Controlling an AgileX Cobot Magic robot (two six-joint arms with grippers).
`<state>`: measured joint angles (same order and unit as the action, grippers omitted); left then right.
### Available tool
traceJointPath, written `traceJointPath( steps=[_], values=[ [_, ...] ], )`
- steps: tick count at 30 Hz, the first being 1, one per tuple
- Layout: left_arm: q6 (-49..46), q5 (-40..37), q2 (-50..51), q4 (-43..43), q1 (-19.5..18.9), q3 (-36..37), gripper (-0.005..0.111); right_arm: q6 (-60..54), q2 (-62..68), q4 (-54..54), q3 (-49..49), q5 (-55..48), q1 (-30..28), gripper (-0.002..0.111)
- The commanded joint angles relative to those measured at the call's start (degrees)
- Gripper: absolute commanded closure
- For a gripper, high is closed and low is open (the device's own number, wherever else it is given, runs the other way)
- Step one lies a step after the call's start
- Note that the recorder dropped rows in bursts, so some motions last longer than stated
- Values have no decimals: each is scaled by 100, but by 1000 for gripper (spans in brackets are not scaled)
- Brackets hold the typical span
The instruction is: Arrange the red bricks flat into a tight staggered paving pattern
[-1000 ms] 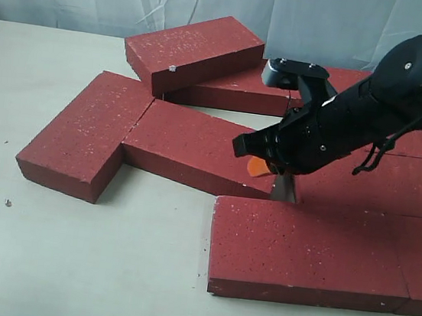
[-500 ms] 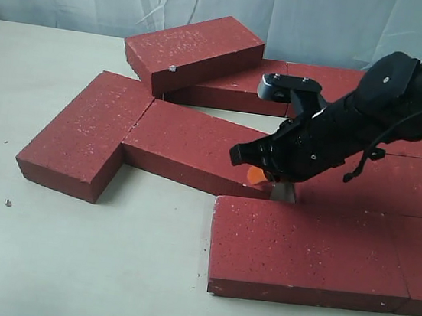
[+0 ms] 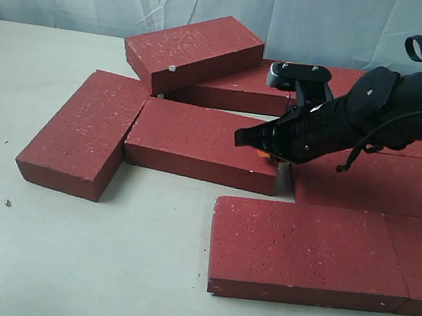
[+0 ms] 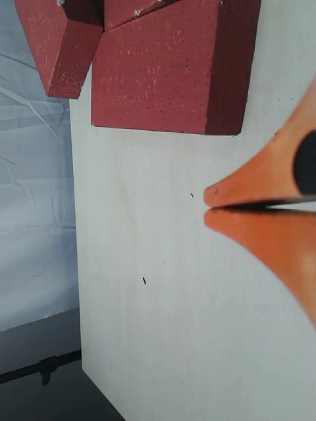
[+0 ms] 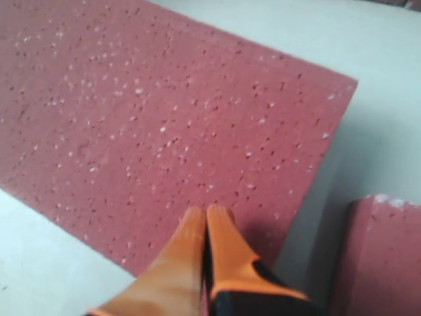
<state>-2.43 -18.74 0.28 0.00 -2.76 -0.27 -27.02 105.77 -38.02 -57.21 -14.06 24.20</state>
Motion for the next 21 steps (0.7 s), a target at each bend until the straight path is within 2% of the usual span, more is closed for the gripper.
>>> traceJointPath(
  steps=[1,8,16,21],
  values=[
    [10,84,-28,0,-1,27,107,10,-1,-48,-21,237,-4,109],
    [10,84,-28,0,-1,27,107,10,-337,-326,-21,-278,-4,109],
    [10,84,-28,0,-1,27,107,-1,-467,-345,-21,-1533,-4,109],
    [10,84,-28,0,-1,27,107,-11,-171,-345,-21,-1601,-4,109]
  ],
)
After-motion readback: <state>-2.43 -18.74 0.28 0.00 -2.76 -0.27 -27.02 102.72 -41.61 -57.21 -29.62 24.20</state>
